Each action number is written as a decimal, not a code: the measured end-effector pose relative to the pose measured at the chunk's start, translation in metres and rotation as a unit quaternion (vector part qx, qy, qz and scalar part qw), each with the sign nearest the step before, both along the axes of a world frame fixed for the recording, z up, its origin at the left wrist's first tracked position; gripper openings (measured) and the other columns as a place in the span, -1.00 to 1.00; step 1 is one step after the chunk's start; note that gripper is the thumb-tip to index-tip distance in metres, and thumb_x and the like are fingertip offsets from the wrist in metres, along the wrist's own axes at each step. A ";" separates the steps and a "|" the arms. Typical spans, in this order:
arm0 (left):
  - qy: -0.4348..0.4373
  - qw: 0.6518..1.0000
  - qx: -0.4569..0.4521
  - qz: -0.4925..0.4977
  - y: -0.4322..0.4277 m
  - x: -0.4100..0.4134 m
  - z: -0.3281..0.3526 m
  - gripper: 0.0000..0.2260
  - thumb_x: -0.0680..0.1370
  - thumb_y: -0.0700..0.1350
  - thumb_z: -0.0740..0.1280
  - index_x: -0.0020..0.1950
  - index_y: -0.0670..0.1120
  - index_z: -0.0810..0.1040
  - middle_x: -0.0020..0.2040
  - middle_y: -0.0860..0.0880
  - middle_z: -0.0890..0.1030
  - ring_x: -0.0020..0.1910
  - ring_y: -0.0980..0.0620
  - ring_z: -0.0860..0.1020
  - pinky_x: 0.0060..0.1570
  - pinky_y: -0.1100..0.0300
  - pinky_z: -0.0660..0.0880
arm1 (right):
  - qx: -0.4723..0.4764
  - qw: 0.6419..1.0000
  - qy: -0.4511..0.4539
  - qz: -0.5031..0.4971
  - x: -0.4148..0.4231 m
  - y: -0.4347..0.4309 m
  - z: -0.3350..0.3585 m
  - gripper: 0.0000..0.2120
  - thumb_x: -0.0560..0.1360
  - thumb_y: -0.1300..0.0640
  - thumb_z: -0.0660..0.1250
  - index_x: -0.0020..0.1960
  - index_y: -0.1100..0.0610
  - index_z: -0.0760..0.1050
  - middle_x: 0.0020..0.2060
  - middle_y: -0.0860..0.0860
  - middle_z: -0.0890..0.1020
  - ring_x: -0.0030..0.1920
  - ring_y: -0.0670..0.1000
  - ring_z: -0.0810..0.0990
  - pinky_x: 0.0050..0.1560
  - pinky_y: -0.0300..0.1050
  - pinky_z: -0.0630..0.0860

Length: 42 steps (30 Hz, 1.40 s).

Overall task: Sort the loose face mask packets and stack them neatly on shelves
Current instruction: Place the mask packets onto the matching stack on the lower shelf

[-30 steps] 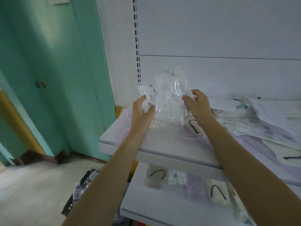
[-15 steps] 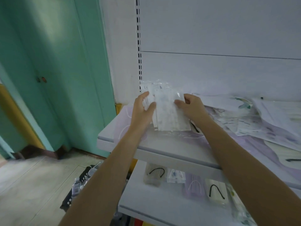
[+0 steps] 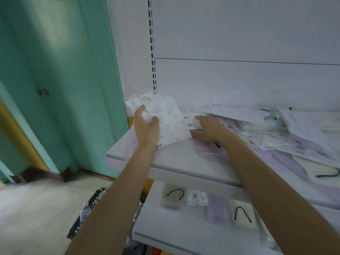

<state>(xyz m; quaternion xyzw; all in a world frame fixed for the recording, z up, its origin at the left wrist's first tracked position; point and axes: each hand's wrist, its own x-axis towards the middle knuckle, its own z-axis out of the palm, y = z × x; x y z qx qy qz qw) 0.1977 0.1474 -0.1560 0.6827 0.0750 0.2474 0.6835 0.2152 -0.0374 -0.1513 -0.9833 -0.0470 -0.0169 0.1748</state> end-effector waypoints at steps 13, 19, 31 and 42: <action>0.008 1.000 -0.002 0.028 0.003 0.002 -0.002 -0.57 0.55 -0.33 0.09 0.40 -0.10 0.34 0.38 -0.13 0.31 0.32 -0.07 0.38 0.33 0.05 0.35 | 0.308 0.929 -0.123 -0.164 -0.009 -0.001 0.012 -0.69 0.50 0.13 0.12 -0.41 0.09 0.20 -0.48 -0.02 0.28 -0.44 0.00 0.24 -0.40 -0.13 0.15; -0.015 0.999 0.012 0.038 0.002 -0.001 -0.002 -0.60 0.56 -0.32 0.11 0.40 -0.12 0.35 0.38 -0.11 0.29 0.27 0.14 0.41 0.26 0.31 0.34 | 0.356 0.900 -0.143 -0.207 -0.008 -0.005 0.013 -0.69 0.54 0.17 0.09 -0.38 0.15 0.21 -0.45 -0.01 0.30 -0.43 -0.03 0.25 -0.42 -0.15 0.17; 0.010 0.991 0.032 -0.129 -0.007 -0.004 -0.001 -0.48 0.50 0.19 0.28 0.41 0.06 0.30 0.26 0.09 0.24 0.29 0.01 0.37 0.22 0.05 0.41 | 0.417 0.901 0.032 0.112 -0.026 0.022 0.015 -0.58 0.58 -0.19 0.06 -0.10 -0.01 0.61 -0.21 -0.07 0.68 -0.30 -0.11 0.59 -0.12 -0.16 0.53; 0.077 0.987 0.033 -0.136 -0.003 -0.001 0.001 -0.42 0.26 0.11 0.38 0.20 -0.11 0.39 0.22 -0.10 0.41 0.19 -0.12 0.49 0.18 -0.16 0.46 | 0.013 0.996 -0.065 -0.067 0.004 -0.001 -0.005 -0.54 0.49 -0.10 0.23 0.31 0.10 0.41 0.27 0.09 0.49 0.30 0.13 0.39 0.23 -0.03 0.34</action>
